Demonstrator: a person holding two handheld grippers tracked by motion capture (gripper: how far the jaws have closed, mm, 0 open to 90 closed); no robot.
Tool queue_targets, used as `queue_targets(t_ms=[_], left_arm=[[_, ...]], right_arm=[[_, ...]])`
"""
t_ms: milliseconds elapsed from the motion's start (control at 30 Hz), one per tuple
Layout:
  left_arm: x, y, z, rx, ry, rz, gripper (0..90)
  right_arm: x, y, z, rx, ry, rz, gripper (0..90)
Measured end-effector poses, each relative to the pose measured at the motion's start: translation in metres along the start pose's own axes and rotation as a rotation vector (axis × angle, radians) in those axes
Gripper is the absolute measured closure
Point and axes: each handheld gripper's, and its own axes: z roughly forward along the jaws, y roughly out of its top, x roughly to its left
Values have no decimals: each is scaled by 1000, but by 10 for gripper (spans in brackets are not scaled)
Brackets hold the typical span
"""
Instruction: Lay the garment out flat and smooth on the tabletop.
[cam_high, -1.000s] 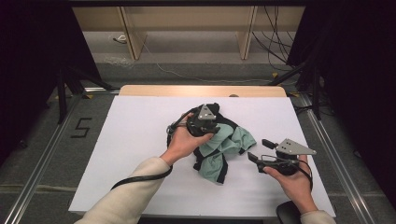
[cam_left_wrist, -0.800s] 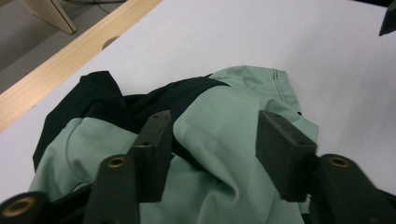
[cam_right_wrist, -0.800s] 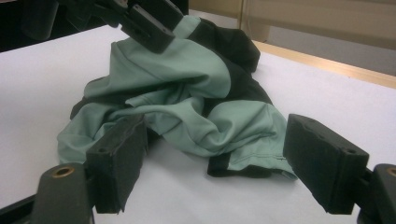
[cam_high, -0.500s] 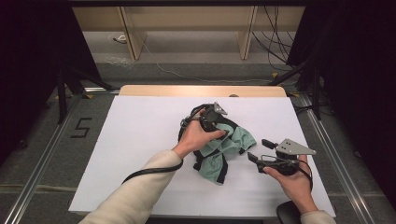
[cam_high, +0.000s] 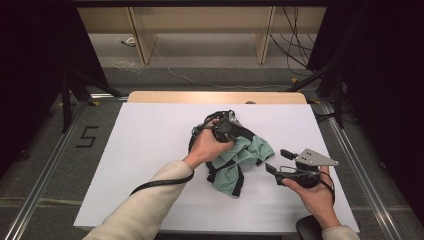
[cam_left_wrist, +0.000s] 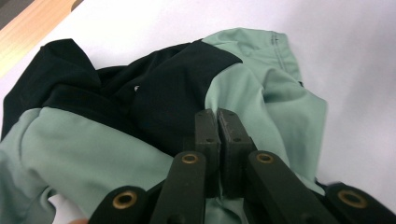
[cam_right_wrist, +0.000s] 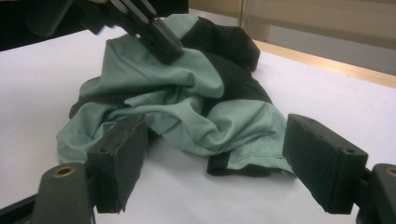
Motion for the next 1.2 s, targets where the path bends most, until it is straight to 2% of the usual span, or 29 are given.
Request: queue_targets(t_ms=[233, 633, 900, 1067, 1200], left_arm=[[8, -12, -34, -41, -4, 3, 878], [27, -55, -80, -79, 37, -39, 879], [38, -80, -91, -73, 56, -66, 879], [40, -90, -94, -66, 57, -68, 879], [43, -103, -96, -51, 60, -84, 879]], right_arm=[[0, 0, 0, 2, -2, 1, 232], [0, 0, 1, 4, -4, 1, 233], [1, 1, 2, 7, -2, -2, 233], [0, 0, 2, 7, -3, 0, 233], [0, 0, 2, 7, -2, 0, 232]])
